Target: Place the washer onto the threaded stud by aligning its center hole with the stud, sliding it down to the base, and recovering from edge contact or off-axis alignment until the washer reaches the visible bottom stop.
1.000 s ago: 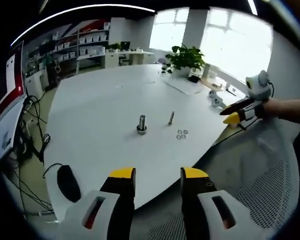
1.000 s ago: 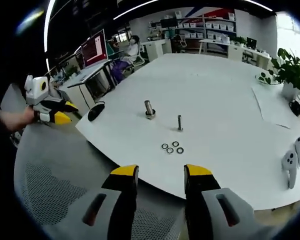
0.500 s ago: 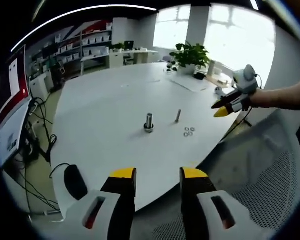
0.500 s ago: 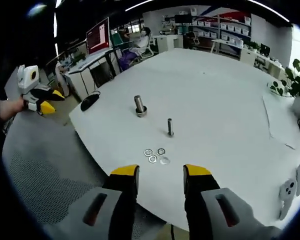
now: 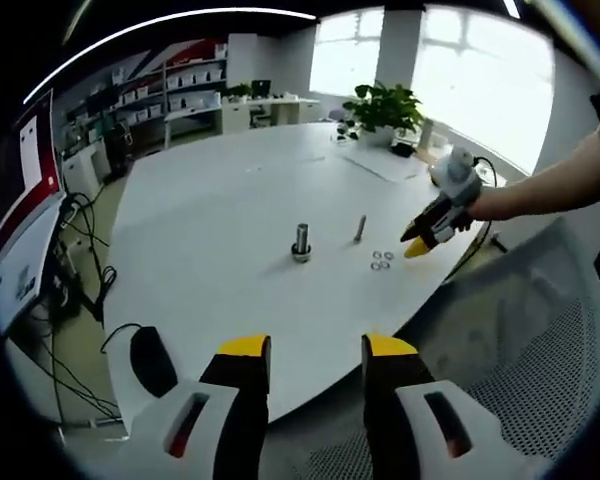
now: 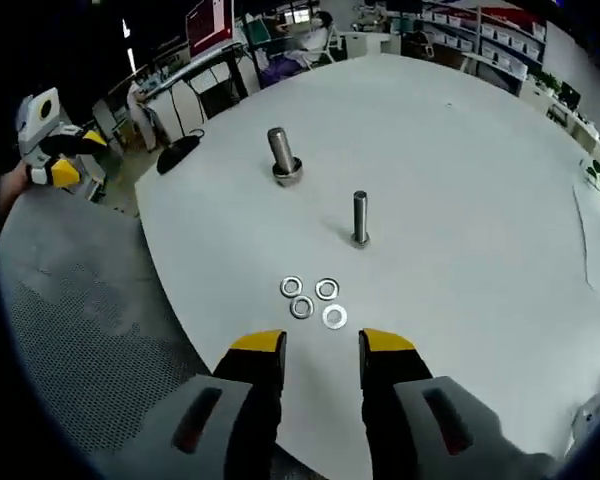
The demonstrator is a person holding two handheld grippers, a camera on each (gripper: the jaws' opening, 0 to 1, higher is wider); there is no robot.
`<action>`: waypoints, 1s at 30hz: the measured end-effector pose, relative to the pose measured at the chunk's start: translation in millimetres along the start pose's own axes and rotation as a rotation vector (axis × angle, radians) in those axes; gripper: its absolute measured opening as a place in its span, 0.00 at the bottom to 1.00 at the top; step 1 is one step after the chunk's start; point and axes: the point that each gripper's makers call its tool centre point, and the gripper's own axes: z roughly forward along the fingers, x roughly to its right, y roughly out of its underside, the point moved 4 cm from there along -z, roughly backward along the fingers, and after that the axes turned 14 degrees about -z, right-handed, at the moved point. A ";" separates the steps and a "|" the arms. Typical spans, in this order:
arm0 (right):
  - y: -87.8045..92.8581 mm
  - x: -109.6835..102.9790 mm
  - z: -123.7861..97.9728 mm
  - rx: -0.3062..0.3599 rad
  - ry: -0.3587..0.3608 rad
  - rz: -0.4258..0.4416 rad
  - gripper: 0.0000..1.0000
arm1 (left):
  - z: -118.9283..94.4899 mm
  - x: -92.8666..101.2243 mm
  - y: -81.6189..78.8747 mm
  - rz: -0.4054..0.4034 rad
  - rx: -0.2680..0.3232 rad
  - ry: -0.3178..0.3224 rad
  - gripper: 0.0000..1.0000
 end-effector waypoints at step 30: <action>-7.6 7.1 27.5 -0.228 -0.142 -0.473 0.21 | 3.1 -0.3 6.1 0.021 -0.043 -0.008 0.35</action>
